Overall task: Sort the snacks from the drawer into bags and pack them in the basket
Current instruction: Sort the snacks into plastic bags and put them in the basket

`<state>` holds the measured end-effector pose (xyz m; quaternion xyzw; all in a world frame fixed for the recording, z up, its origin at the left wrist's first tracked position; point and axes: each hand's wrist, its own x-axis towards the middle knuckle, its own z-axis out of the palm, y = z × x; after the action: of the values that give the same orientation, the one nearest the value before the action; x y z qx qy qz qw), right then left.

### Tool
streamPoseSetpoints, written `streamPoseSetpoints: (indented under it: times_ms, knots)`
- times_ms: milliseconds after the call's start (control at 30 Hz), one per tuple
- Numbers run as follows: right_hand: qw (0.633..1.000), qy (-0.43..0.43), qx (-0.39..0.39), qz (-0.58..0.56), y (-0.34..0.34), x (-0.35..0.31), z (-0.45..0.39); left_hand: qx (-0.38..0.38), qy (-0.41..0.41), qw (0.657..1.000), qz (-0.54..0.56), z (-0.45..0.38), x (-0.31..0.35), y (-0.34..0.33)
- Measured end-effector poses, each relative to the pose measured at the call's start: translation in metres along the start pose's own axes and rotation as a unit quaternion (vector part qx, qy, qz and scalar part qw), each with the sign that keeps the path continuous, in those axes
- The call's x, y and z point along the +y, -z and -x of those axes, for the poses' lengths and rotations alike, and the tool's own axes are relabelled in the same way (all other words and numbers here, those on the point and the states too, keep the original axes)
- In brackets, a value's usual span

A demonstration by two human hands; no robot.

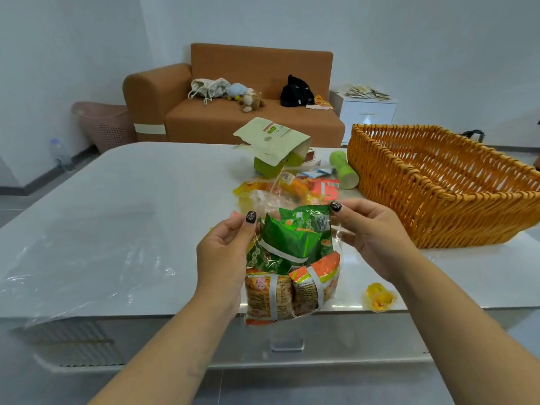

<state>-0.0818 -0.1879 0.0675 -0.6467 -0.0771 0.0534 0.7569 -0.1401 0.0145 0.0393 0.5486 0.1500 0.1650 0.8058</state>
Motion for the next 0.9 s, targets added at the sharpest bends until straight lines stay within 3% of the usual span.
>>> streamPoseSetpoints:
  times_ms: [100, 400, 733, 900]
  knots:
    - [1.0, 0.006, 0.007, 0.004, 0.006, 0.0, -0.001, -0.004, 0.005, 1.0, 0.022, 0.0, 0.006, 0.002]
    - [0.996, -0.032, -0.076, -0.017, 0.01, -0.004, 0.008, -0.046, 0.037, 0.993, 0.105, 0.004, 0.02, 0.004]
    - [0.998, -0.002, -0.028, -0.049, 0.024, -0.005, 0.007, -0.086, 0.044, 0.989, 0.116, -0.004, 0.022, 0.01]
    - [0.995, 0.009, -0.102, -0.013, 0.019, -0.004, 0.01, -0.152, 0.055, 0.982, 0.093, 0.003, 0.022, 0.001]
